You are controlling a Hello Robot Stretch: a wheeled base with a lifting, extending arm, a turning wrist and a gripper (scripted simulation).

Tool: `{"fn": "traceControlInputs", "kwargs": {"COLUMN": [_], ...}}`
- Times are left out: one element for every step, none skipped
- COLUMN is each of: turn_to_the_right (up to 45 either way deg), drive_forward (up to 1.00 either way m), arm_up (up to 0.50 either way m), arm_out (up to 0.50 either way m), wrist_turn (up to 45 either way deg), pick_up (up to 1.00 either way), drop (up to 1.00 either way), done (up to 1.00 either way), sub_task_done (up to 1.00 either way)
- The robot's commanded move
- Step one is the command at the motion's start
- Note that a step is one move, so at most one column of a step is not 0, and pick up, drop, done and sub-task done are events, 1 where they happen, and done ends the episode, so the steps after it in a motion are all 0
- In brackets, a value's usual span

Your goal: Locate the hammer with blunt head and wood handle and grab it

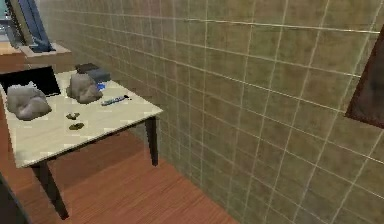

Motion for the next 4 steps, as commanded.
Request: {"fn": "traceControlInputs", "kwargs": {"turn_to_the_right": [0.0, -45.0, 0.0, -42.0], "drive_forward": [0.50, 0.00, 0.15, 0.00], "arm_up": [0.00, 0.00, 0.00, 0.00], "arm_out": [0.00, 0.00, 0.00, 0.00], "wrist_turn": [0.0, 0.0, 0.0, 0.0], "pick_up": [0.00, 0.00, 0.00, 0.00], "drop": [0.00, 0.00, 0.00, 0.00], "done": [0.00, 0.00, 0.00, 0.00], "sub_task_done": [0.00, 0.00, 0.00, 0.00]}}
